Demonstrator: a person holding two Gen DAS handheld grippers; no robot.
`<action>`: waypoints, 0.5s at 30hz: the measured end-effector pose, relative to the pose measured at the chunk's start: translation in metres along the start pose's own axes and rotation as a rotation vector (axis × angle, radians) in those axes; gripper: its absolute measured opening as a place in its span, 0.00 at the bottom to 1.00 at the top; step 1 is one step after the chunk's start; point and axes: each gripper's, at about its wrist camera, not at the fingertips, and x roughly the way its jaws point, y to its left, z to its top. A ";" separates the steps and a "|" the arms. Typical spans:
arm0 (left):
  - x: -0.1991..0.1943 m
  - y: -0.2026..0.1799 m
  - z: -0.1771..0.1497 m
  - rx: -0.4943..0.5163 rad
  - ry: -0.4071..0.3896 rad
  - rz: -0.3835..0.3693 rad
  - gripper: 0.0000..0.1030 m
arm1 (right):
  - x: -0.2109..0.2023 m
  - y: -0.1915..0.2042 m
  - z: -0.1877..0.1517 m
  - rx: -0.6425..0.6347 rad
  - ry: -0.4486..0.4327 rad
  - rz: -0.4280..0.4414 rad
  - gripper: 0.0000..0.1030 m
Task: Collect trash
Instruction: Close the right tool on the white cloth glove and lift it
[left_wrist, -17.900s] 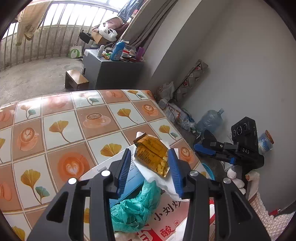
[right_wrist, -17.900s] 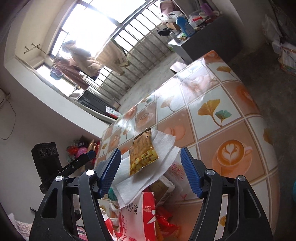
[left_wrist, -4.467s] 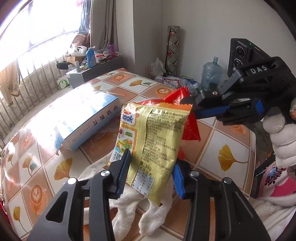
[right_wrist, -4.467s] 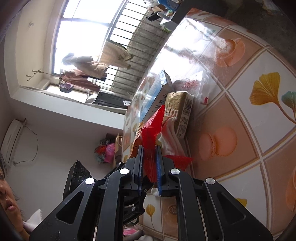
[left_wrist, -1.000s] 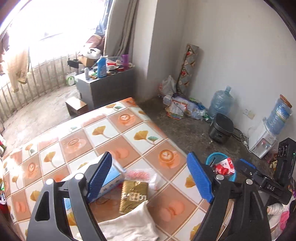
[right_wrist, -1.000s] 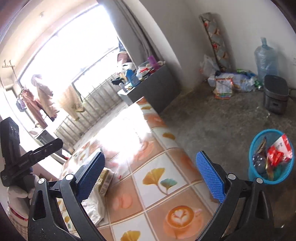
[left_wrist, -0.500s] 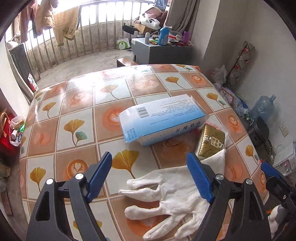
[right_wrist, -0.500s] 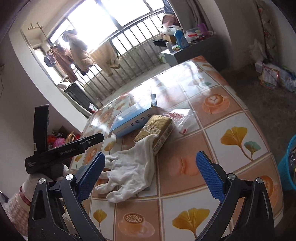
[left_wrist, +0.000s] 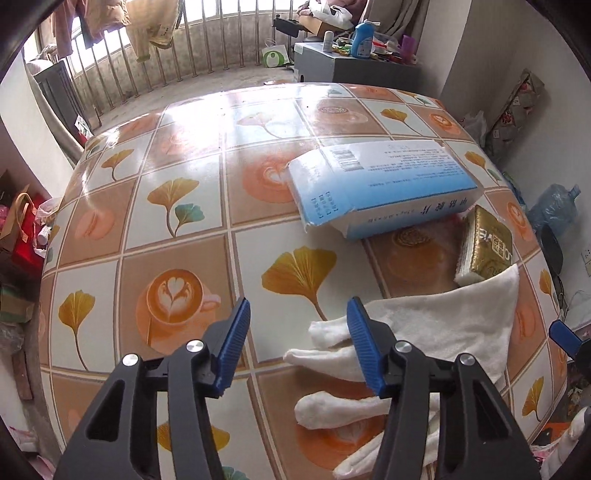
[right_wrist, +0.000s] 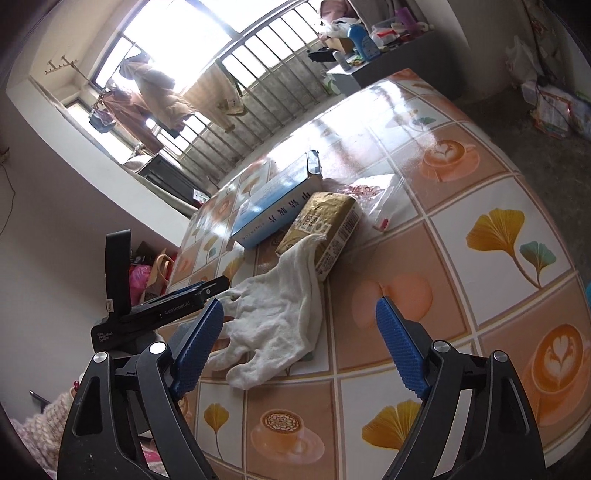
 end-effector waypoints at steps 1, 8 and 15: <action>0.003 0.000 -0.001 -0.004 0.008 0.000 0.47 | 0.001 -0.001 0.000 0.008 0.009 0.014 0.74; 0.005 -0.005 -0.003 0.005 0.016 0.000 0.38 | 0.007 -0.006 -0.002 0.074 0.071 0.107 0.64; 0.006 -0.011 -0.004 0.016 0.023 0.003 0.33 | 0.011 -0.010 -0.004 0.101 0.101 0.133 0.56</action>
